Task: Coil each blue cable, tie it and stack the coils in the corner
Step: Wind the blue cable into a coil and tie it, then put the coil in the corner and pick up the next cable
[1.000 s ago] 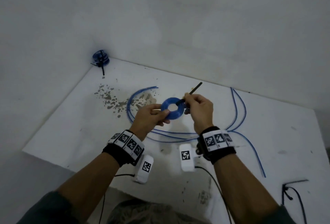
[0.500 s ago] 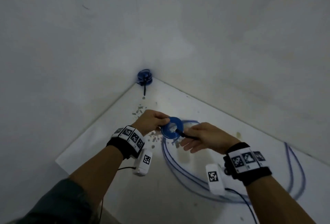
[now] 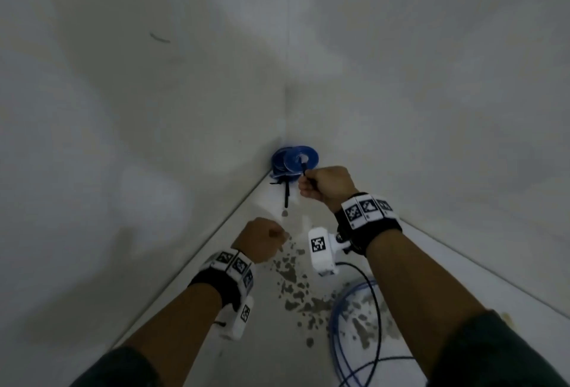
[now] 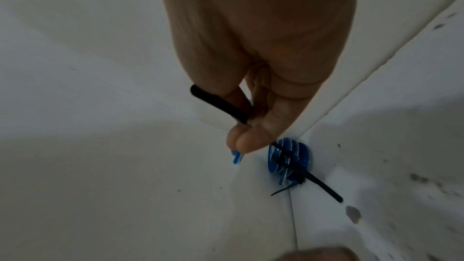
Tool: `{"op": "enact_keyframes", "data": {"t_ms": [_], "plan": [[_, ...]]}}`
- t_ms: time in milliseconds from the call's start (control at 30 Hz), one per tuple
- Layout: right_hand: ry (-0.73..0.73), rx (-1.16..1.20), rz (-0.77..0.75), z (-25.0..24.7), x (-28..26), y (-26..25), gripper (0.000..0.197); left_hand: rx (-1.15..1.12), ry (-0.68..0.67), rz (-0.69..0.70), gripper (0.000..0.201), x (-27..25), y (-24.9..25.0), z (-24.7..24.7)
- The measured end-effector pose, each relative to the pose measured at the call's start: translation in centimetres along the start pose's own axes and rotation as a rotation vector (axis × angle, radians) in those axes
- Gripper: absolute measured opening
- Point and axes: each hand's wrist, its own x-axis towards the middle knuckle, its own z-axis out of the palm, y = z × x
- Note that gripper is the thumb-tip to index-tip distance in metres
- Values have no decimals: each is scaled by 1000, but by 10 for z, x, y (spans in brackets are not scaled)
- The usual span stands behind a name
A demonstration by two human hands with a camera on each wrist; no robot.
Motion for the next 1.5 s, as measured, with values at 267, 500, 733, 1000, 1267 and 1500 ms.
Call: {"op": "enact_keyframes", "data": {"t_ms": [267, 500, 733, 1000, 1267, 1500], "plan": [[6, 37, 157, 37, 81, -16, 23, -13, -80, -42, 38, 13, -33, 16], [-30, 124, 44, 14, 76, -22, 11, -63, -58, -76, 37, 15, -37, 21], [-39, -152, -143, 18, 73, -25, 13, -10, -79, -103, 30, 14, -30, 33], [-75, -698, -72, 26, 83, -15, 23, 10, -61, -82, 40, 19, -28, 27], [-109, -444, -267, 1, 41, -13, 24, 43, -103, -36, 35, 17, -18, 39], [75, -695, -206, -109, -33, 99, 30, 255, -187, 151, 26, -15, 28, 101]]}}
